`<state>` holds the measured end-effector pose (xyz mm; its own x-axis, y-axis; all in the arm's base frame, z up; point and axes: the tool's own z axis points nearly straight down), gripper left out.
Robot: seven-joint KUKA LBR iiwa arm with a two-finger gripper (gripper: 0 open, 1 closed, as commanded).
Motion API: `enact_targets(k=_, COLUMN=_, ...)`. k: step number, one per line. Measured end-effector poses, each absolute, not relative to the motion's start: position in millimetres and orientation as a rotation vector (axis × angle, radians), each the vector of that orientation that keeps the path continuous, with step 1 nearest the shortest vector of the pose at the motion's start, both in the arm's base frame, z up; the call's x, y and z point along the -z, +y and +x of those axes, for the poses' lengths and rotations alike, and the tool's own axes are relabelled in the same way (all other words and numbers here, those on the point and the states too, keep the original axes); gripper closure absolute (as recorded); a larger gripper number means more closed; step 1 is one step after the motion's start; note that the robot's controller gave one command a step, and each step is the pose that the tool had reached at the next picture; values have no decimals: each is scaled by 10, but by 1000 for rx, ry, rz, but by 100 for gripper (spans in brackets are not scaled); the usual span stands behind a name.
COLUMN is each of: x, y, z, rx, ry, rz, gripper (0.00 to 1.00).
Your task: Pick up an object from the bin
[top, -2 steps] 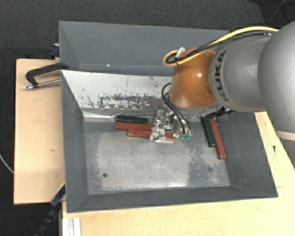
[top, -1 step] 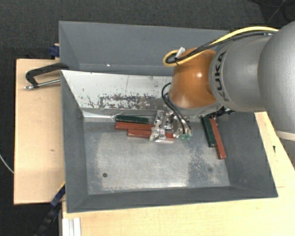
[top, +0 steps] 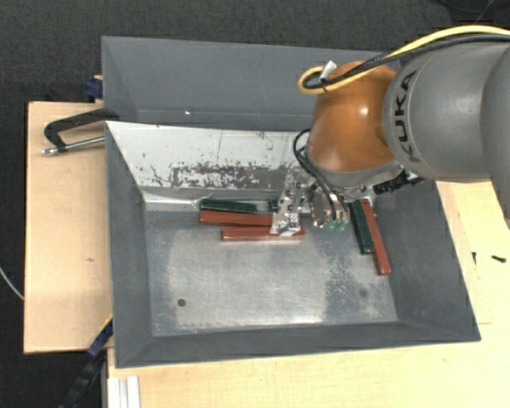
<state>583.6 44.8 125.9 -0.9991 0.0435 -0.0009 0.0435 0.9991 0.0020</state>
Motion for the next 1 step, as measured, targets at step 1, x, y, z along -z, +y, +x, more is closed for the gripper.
enact_targets(k=1, x=-1596, y=513, z=5932, rx=-4, ry=3125, rz=172, gripper=100)
